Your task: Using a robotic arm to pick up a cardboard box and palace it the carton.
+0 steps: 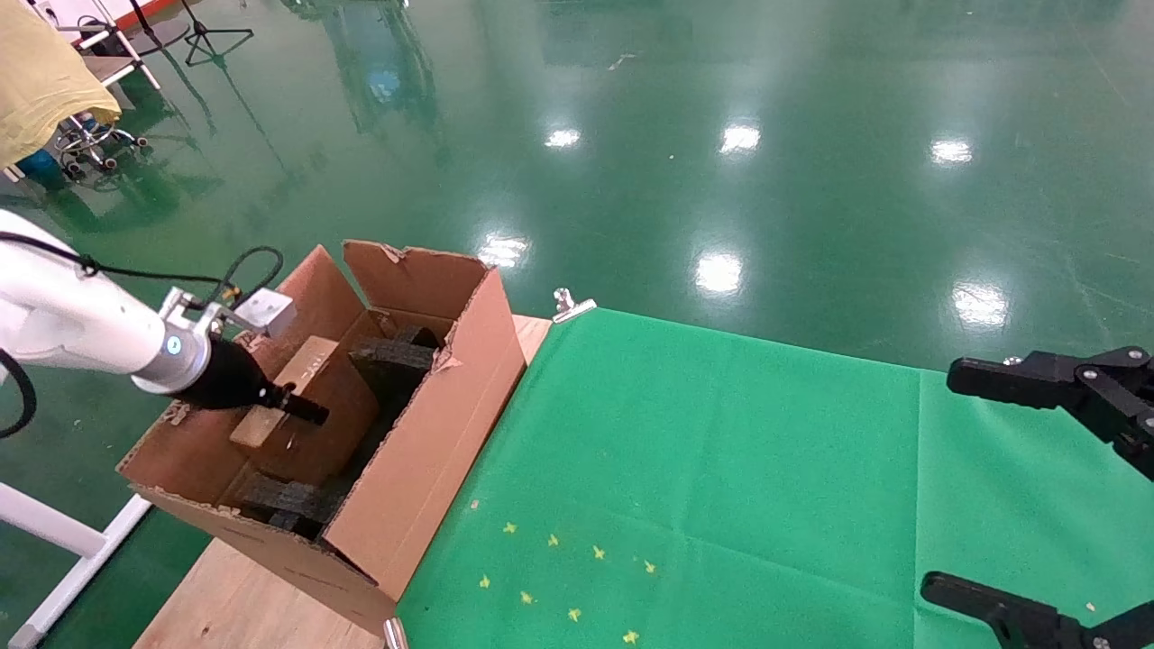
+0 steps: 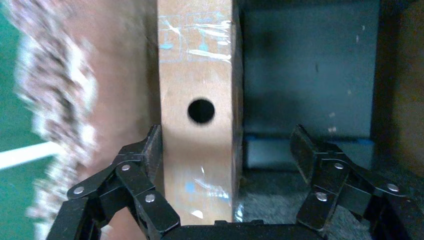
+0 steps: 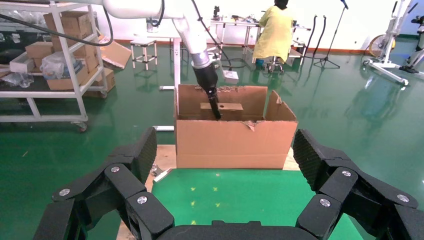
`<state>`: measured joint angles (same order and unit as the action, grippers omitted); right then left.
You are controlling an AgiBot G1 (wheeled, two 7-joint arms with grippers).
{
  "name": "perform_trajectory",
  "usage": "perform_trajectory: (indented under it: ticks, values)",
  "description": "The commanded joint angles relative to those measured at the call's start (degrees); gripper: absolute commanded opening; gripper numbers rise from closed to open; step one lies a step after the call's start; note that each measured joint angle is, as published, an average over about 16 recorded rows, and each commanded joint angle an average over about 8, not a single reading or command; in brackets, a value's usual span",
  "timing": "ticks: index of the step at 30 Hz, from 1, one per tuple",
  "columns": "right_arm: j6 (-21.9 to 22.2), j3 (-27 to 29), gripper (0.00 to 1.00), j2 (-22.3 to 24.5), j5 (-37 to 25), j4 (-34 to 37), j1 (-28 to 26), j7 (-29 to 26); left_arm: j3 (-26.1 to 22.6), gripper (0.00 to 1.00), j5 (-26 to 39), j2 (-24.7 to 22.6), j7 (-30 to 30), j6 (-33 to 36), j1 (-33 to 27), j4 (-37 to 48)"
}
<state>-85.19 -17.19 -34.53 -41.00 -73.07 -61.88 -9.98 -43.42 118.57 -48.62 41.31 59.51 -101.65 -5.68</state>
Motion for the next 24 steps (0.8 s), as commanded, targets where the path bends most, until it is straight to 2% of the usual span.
perform_trajectory:
  ticks: [1,9,12,24]
  values:
    - [0.0,0.0,1.0,0.0,0.0,0.01,0.0,0.0,0.0,1.0,0.04,-0.03,-0.19,-0.14,-0.32,-0.46]
    - [0.0,-0.03,1.0,0.01,0.01,0.01,-0.01,0.02,7.98,1.0,-12.88,7.04,-10.3,10.62,-2.35,-5.9]
    - [0.0,-0.03,1.0,0.01,0.02,0.02,-0.01,0.02,9.78,1.0,-15.92,8.83,-12.95,13.52,-2.39,-7.46]
    - [0.02,-0.02,1.0,0.01,0.03,0.03,-0.01,0.03,10.43,1.0,-17.76,10.16,-14.44,15.71,-2.14,-9.93]
